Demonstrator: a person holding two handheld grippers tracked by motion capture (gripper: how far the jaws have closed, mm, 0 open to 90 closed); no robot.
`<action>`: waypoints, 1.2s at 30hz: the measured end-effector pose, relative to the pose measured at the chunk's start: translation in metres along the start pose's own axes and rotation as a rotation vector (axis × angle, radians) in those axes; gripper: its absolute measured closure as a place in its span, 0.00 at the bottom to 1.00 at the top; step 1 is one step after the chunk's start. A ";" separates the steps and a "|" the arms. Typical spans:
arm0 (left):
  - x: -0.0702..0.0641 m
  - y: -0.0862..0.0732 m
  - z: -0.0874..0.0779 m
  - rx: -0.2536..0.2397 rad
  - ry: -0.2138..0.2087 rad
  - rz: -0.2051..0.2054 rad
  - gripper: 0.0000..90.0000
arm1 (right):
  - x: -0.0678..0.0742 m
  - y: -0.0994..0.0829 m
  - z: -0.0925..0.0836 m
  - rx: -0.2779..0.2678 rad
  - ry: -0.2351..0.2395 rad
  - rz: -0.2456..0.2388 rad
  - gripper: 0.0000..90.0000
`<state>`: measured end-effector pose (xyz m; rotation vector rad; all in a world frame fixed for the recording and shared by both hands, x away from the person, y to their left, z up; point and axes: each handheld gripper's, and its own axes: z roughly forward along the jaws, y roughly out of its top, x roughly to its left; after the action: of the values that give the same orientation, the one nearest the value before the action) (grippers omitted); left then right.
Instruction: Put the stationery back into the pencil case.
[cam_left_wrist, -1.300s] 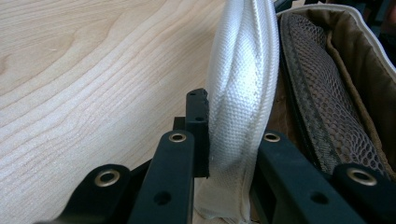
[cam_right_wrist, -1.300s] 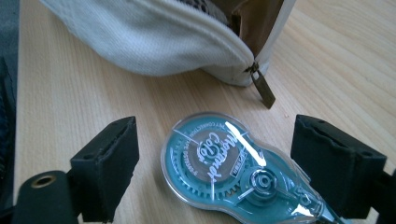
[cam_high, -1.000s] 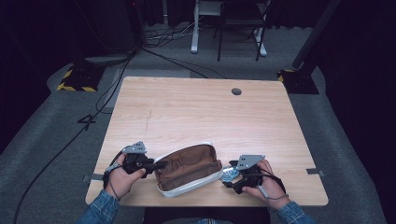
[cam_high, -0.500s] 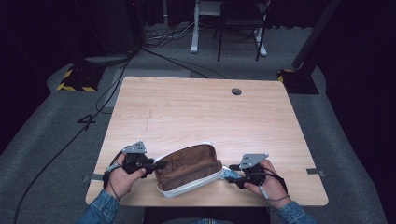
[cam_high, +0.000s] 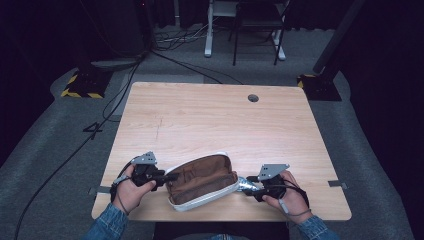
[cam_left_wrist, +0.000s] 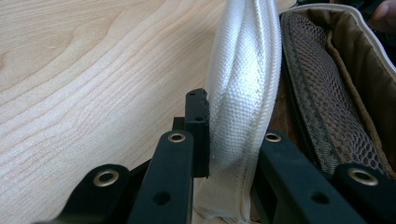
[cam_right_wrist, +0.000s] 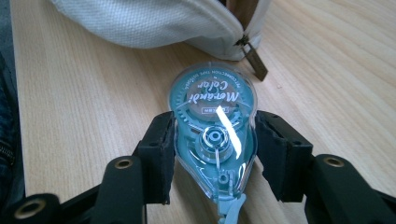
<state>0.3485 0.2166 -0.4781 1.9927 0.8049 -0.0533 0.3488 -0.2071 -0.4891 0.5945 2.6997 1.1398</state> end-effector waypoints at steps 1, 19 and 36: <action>0.000 0.000 0.000 0.000 0.000 -0.001 0.91 | 0.000 0.000 -0.001 -0.004 -0.003 0.000 0.56; 0.001 -0.001 0.001 0.008 -0.001 -0.008 0.90 | -0.008 0.004 -0.032 -0.101 -0.065 0.020 0.56; 0.001 -0.001 0.002 0.014 0.003 -0.014 0.89 | -0.005 0.023 -0.063 -0.194 -0.102 -0.001 0.56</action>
<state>0.3493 0.2158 -0.4802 2.0012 0.8227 -0.0638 0.3423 -0.2361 -0.4285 0.6025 2.4679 1.3131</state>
